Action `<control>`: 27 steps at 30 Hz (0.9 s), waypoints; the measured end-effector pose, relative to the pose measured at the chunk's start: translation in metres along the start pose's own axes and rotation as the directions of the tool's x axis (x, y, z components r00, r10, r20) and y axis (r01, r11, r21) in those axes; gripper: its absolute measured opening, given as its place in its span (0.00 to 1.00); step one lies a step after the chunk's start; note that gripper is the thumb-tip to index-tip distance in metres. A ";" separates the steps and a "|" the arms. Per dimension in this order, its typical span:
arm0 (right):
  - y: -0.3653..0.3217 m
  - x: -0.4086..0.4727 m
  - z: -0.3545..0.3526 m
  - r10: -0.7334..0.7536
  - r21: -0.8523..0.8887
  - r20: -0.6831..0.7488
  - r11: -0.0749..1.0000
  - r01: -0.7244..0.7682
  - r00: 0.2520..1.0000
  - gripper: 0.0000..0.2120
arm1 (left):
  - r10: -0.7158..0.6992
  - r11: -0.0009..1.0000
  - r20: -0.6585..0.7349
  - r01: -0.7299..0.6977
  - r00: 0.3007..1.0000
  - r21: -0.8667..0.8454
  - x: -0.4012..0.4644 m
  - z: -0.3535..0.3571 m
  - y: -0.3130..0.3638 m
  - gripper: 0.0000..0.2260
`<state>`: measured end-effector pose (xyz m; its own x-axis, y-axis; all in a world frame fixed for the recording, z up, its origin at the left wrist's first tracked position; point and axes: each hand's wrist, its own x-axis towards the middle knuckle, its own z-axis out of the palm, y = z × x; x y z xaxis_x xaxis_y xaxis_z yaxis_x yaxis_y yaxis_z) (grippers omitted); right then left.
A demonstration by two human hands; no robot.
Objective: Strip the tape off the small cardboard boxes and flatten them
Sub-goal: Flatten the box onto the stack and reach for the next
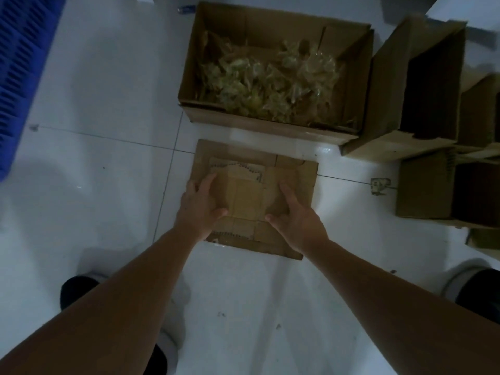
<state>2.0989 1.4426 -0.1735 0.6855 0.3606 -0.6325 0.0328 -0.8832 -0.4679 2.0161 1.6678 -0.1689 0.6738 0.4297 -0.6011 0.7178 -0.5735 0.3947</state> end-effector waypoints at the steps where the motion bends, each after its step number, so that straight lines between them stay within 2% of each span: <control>1: 0.001 0.001 -0.002 -0.005 -0.072 0.016 0.997 0.006 1.000 0.41 | -0.005 1.000 -0.001 0.005 1.000 -0.005 0.000 -0.001 0.000 0.41; 5: 0.004 0.003 -0.007 -0.010 -0.282 0.052 0.959 0.024 0.999 0.42 | 0.004 0.998 -0.010 -0.004 1.000 0.068 -0.003 0.002 -0.001 0.40; 7: 0.004 0.003 -0.006 -0.019 -0.301 0.042 0.953 0.030 0.999 0.42 | -0.003 0.987 -0.022 0.007 1.000 0.163 -0.003 0.001 0.000 0.40; 10: 0.002 0.007 -0.007 -0.002 -0.276 0.039 0.961 0.013 0.999 0.40 | 0.020 0.919 -0.014 -0.012 1.000 0.394 -0.001 -0.008 0.004 0.40; 12: -0.004 0.008 -0.011 0.026 -0.263 0.062 0.965 -0.009 0.998 0.38 | 0.029 0.887 0.004 -0.028 1.000 0.461 -0.003 -0.012 0.010 0.39; 16: -0.019 0.011 -0.022 0.069 -0.214 0.154 0.976 -0.035 0.986 0.34 | 0.051 0.874 0.068 -0.077 0.996 0.480 -0.020 -0.013 0.029 0.46; 18: -0.025 0.007 -0.032 0.035 -0.269 0.143 0.963 0.004 0.989 0.31 | 0.114 0.856 0.097 -0.148 0.989 0.495 -0.034 -0.021 0.039 0.47; 22: -0.039 -0.029 -0.065 -0.080 -0.339 0.106 0.934 0.112 0.991 0.22 | 0.194 0.802 0.204 -0.275 0.960 0.531 -0.068 -0.054 0.065 0.40; 27: -0.032 -0.089 -0.122 -0.224 -0.374 0.141 0.890 0.261 0.964 0.29 | 0.315 0.771 0.259 -0.405 0.913 0.491 -0.110 -0.084 0.119 0.30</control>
<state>2.1251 1.4022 -0.0270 0.5509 0.5877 -0.5925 0.4803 -0.8039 -0.3509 2.0416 1.6106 0.0026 0.7958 0.0311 -0.6047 0.1946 -0.9588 0.2067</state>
